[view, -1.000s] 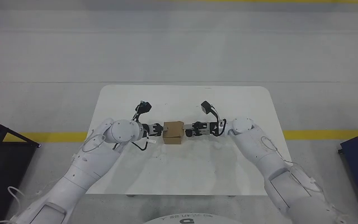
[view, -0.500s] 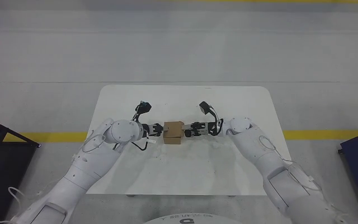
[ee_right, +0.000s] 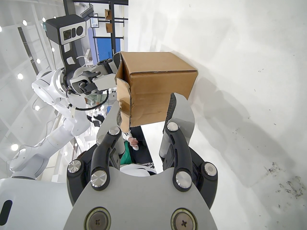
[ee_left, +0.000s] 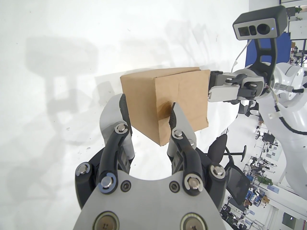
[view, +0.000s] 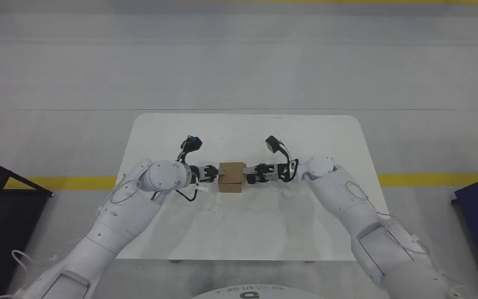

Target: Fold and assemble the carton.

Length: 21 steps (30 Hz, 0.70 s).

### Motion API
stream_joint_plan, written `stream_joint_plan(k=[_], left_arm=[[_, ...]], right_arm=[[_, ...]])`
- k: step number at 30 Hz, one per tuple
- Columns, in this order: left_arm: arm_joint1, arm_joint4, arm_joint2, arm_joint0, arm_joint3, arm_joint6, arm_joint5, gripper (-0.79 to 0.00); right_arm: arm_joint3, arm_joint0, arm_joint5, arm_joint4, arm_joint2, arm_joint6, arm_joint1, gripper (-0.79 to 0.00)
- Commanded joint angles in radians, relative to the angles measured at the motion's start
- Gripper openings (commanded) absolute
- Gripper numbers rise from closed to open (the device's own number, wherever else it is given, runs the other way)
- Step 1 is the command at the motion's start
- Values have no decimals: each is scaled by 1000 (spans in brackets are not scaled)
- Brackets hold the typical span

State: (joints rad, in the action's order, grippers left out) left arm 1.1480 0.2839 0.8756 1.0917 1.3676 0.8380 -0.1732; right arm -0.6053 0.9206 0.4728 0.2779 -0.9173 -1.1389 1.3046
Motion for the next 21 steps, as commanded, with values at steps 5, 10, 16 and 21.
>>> stream_joint_plan(k=[5, 10, 16, 21], left_arm=[[1, -2, 5, 2, 0, -1, 1, -446], [2, 1, 6, 5, -1, 1, 3, -425], [3, 1, 9, 6, -3, 3, 4, -416], [4, 3, 11, 7, -4, 6, 3, -419]], right_arm=[[8, -4, 1, 1, 0, 4, 1, -366], [21, -4, 23, 21, -13, -26, -4, -369], [28, -4, 27, 20, -14, -30, -5, -363], [31, -6, 23, 20, -12, -23, -2, -369]])
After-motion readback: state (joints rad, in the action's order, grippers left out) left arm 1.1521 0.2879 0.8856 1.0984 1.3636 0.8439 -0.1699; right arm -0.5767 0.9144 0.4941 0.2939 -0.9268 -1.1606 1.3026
